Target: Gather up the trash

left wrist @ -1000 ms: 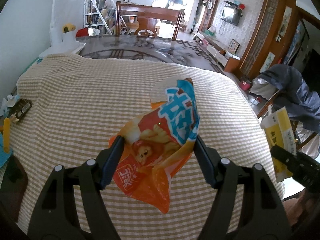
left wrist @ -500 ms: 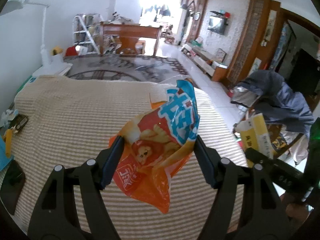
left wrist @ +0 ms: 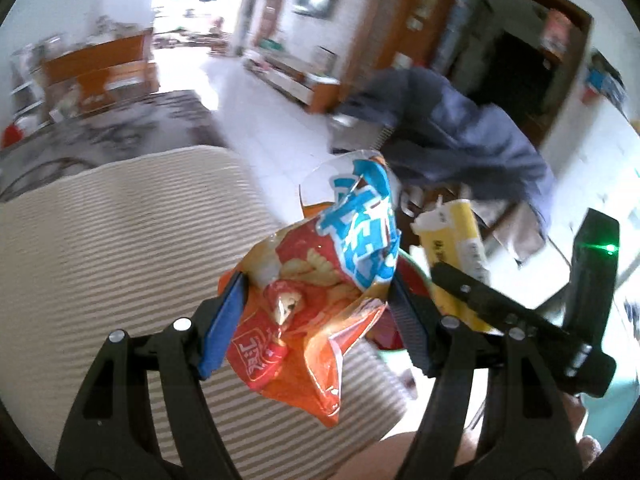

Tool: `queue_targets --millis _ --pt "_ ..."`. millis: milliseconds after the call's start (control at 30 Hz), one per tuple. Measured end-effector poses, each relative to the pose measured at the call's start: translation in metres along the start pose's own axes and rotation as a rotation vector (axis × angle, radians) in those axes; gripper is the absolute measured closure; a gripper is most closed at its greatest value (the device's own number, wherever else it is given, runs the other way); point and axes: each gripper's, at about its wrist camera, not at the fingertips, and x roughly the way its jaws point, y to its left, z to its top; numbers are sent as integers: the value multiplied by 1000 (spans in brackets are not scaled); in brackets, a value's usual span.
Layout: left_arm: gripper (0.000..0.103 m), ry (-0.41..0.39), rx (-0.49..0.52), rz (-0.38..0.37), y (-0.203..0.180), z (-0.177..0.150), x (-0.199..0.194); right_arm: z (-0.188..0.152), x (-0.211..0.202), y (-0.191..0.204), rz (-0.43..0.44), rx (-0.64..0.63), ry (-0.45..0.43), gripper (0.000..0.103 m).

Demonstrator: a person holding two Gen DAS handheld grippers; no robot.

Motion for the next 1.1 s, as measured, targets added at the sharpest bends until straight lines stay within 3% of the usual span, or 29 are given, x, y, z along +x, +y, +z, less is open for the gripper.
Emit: queue_targets --millis 133,167,200,267,300,400,500,633,767,833,967,1100 --pt "36 41 34 -61 -26 11 32 3 12 -29 -39 61 10 51" --pt "31 47 36 -67 -30 11 37 4 15 -34 -55 72 6 50" --pt "21 58 49 -67 -35 13 44 5 17 -37 -67 79 0 47" --pt "9 64 90 -48 -43 12 50 4 18 -44 -97 100 -22 35" --pt "9 53 121 -37 -48 11 51 5 18 -47 -106 109 -30 28" --pt "8 28 166 -27 -54 4 46 5 17 -47 -116 109 -27 28" --pt "7 -14 138 -6 -44 -1 29 6 10 -36 -118 84 -42 27" --pt "6 -109 75 31 -20 -5 -8 9 -3 -3 -82 29 -85 23" --pt "5 -222 61 160 4 -9 -50 8 -16 49 -7 -61 -142 18" --pt "5 -245 36 186 19 -11 -67 0 -19 81 35 -119 -170 11" --pt "5 -310 -36 235 58 -24 -101 -18 -12 130 99 -217 -164 10" --pt "5 -343 -73 288 89 -31 -119 -46 -5 158 130 -323 -236 7"
